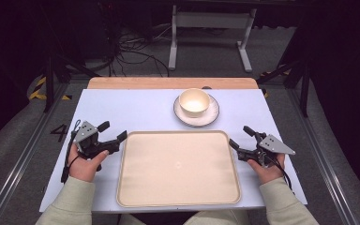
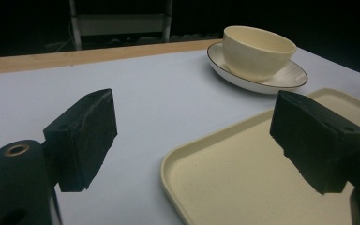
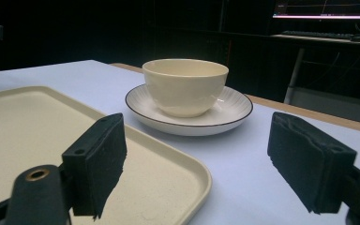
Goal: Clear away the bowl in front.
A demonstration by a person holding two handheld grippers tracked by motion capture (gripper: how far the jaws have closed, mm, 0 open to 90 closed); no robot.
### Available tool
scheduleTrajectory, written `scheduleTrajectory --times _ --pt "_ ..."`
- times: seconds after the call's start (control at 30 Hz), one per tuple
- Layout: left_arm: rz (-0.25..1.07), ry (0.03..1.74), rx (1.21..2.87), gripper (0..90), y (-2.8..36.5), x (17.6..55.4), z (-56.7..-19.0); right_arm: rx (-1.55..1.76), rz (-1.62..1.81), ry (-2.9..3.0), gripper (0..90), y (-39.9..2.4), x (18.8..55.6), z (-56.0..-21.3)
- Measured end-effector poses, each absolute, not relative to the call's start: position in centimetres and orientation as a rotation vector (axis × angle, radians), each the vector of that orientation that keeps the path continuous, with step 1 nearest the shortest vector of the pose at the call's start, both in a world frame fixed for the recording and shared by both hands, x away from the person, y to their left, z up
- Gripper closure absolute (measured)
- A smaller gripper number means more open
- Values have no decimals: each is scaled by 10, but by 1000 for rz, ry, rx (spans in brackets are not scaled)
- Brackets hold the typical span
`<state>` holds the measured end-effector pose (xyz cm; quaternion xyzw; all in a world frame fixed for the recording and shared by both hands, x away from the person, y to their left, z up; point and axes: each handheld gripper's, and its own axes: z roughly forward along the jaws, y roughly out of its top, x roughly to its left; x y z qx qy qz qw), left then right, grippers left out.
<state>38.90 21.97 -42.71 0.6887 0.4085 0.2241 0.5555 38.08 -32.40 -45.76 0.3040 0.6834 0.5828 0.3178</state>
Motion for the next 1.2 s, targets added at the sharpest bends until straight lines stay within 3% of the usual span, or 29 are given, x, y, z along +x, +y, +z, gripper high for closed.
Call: scheduleTrajectory --times 0.3,0.57,1.2 --pt "524 942 1635 162 211 394 -407 816 1538 1797 188 -325 381 -458" --pt "502 886 1696 162 180 411 -394 823 1538 1794 188 -325 382 -458" --pt "460 859 1722 174 137 455 -392 827 1549 1787 188 -326 382 -458"
